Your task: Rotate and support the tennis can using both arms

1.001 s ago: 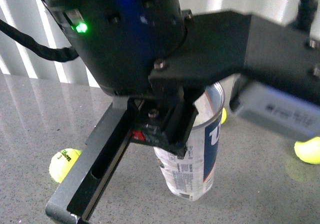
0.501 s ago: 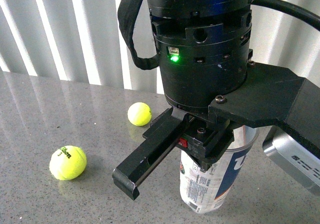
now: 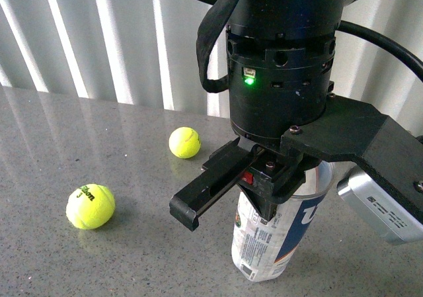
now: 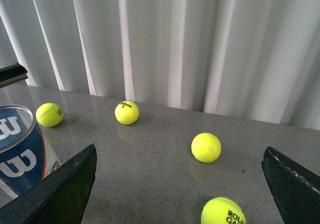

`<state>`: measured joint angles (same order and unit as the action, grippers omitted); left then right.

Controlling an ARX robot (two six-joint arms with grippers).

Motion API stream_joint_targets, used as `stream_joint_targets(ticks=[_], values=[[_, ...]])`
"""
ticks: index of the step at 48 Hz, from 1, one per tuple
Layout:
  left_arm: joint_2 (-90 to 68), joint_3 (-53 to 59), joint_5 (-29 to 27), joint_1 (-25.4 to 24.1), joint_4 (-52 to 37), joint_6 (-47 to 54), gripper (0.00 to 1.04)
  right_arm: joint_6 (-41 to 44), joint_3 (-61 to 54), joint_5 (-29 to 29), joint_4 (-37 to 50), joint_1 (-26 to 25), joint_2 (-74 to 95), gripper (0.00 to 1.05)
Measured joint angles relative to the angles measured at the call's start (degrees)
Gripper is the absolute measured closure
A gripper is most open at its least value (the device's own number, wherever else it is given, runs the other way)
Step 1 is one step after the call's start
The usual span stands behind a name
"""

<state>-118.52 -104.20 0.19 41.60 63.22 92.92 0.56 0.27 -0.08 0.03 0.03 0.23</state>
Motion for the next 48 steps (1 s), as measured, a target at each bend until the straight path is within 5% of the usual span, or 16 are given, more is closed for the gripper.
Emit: stream_joint_targets(ticks=[11, 36, 48], values=[[-0.9, -1.1, 0.9, -0.3, -0.1, 0.3, 0.95, 0.0, 0.0, 0.0, 0.0, 0.0, 0.0, 0.07], [-1.8, -3.3, 1.5, -0.5, -0.6, 0.9, 0.05, 0.0, 0.0, 0.0, 0.0, 0.0, 0.0, 0.07], [-1.7, -5.7, 3.2, -0.6, 0.4, -0.3, 0.07, 0.0, 0.0, 0.0, 0.0, 0.0, 0.0, 0.07]])
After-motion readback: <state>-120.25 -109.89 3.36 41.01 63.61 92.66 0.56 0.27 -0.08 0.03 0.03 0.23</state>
